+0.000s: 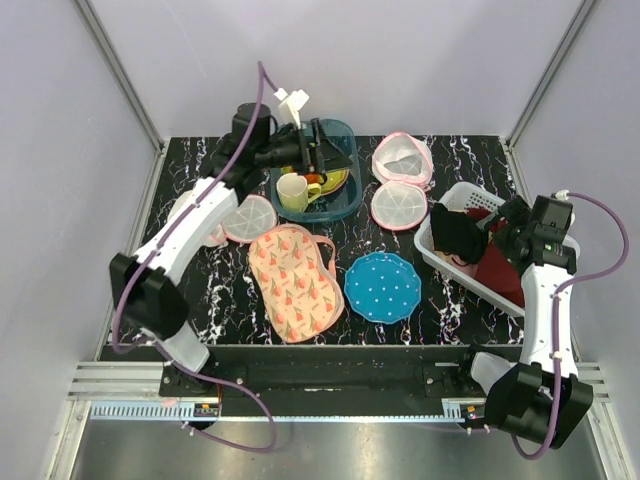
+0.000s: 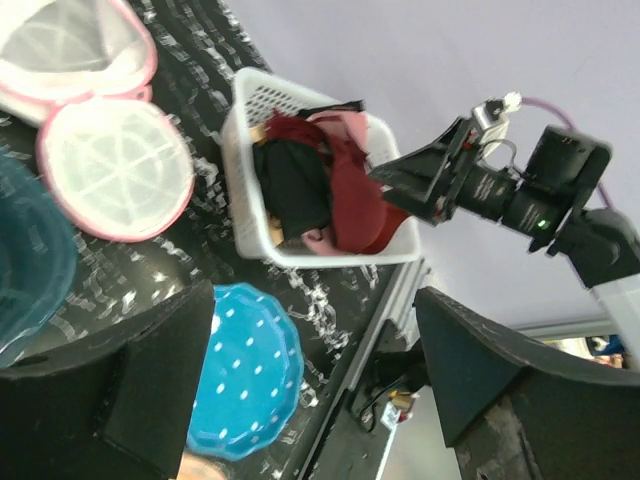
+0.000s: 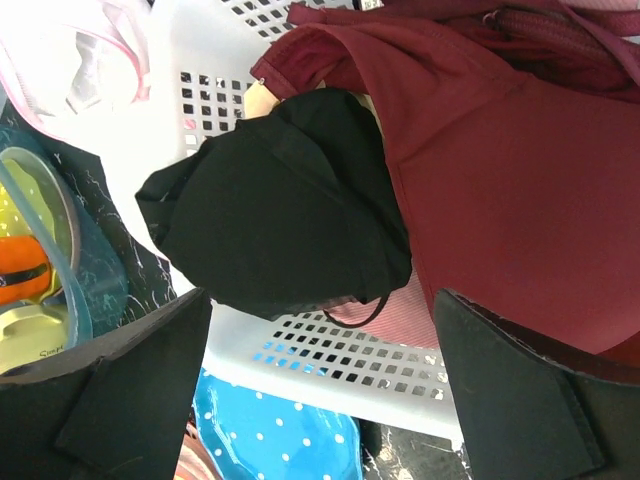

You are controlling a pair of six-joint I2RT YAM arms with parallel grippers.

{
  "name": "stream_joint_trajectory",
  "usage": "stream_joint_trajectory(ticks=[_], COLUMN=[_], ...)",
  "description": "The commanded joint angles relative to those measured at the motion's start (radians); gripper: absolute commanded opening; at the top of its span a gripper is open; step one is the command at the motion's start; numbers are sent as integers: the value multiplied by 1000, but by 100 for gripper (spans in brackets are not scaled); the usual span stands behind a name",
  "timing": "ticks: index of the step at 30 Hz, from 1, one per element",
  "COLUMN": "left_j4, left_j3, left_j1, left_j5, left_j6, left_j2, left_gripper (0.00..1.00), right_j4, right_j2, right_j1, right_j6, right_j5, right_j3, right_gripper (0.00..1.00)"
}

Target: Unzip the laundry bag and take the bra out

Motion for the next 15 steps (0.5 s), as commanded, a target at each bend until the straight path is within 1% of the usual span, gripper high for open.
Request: stream_joint_trajectory(ticks=[1,3,4,7,8,11,15], left_j4=[-28,-32,-37,-77,-82,-74,-34], left_j3=[-178,-251,-319,-418,-437,-500,-535], left_j1=[52,85,96,122,131,147,153], left_j5=[-50,-10,-7,-46,-65,-68,-65], left_j6=[98,101,108,158,167,145,114], left_j2=[-151,-198,-244,-310,-346,-383,-393], left_gripper=[84,84,85,85,85,85,85], right_j4=[-12,-12,-12,-4,-2,2,2], right_j2=[-3,-8,-8,-8,-8,-9,-6], right_j1=[4,4,7,9,10,10,10], right_j6=[-34,-38,-38,-35,-32,-26,-26], right_j5=[11,21,26,31,29,34,32], right_j3=[48,44,44,36,35,25,22], right_gripper=[100,100,100,100,100,100,100])
